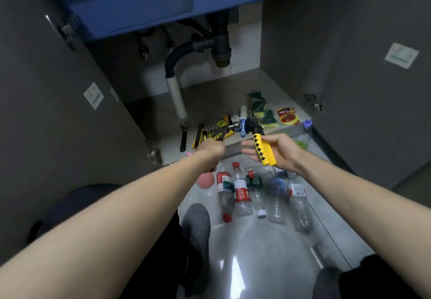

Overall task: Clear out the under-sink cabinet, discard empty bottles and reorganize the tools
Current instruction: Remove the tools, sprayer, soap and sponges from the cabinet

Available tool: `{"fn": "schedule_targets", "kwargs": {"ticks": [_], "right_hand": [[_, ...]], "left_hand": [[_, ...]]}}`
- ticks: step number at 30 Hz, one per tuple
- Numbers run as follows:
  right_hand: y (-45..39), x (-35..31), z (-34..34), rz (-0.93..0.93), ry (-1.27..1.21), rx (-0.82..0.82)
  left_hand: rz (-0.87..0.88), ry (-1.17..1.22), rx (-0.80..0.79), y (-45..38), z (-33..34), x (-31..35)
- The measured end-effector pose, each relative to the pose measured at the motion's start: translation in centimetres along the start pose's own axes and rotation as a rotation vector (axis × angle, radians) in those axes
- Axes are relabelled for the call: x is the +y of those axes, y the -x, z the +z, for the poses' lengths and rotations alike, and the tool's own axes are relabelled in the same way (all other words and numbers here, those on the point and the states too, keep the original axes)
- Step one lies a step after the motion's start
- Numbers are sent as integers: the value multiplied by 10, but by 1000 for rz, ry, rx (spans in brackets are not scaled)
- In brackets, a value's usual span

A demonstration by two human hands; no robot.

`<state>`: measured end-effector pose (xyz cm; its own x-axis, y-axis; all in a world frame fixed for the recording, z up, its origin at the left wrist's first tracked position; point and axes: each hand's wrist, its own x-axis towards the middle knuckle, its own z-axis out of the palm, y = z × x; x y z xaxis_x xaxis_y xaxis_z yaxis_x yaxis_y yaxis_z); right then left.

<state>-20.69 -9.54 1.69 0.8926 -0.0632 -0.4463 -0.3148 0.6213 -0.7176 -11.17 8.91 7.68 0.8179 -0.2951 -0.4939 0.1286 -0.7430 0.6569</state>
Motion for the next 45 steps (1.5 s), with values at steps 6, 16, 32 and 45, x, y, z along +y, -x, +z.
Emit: {"fn": "schedule_targets", "kwargs": {"ticks": [6, 16, 32, 45], "right_hand": [[45, 51, -43, 139, 71, 164], [78, 156, -107, 407, 646, 280], [40, 225, -100, 370, 1830, 40], [30, 264, -87, 236, 1956, 9]], "left_hand": [[-26, -60, 121, 36, 90, -108], [-154, -208, -26, 95, 192, -269], [-148, -639, -373, 109, 190, -324], [224, -927, -432, 70, 171, -291]]}}
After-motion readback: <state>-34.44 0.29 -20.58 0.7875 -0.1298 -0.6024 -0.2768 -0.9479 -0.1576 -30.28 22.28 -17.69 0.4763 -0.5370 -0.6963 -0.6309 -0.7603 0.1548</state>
